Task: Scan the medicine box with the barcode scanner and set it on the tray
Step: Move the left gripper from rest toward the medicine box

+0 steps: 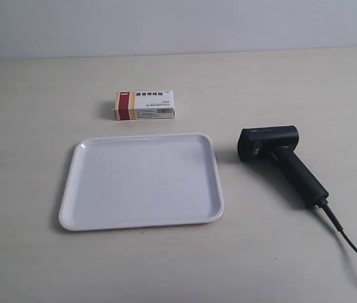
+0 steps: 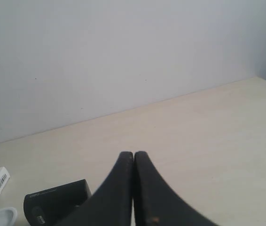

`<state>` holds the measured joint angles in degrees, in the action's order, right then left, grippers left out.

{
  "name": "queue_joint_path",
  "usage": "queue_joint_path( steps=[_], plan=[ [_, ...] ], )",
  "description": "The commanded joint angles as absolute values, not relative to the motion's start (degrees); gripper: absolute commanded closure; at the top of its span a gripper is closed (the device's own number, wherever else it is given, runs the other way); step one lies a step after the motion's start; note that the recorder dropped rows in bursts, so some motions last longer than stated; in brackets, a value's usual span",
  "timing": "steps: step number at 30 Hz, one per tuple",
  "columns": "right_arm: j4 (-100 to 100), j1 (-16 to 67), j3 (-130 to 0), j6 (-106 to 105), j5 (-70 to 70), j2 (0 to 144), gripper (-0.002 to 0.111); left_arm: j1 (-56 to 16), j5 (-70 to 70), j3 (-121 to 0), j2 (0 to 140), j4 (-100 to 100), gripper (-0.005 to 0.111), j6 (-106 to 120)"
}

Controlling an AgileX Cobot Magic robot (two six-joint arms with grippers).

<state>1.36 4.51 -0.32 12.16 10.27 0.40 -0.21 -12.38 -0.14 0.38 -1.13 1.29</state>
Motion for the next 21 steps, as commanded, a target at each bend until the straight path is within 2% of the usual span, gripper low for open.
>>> queue_joint_path(
  steps=[1,17,21],
  plan=[
    [1.12,4.06,0.00,11.99,10.20,0.00,0.108,0.00,-12.31,0.00,0.00,-0.88,0.105,1.29],
    [1.12,4.06,0.00,11.99,10.20,0.00,0.108,0.00,-11.82,0.00,0.00,-0.78,0.105,1.15],
    [2.30,4.06,0.00,11.99,10.17,0.00,0.108,0.00,0.00,0.00,0.00,9.79,0.105,-4.54]
  ],
)
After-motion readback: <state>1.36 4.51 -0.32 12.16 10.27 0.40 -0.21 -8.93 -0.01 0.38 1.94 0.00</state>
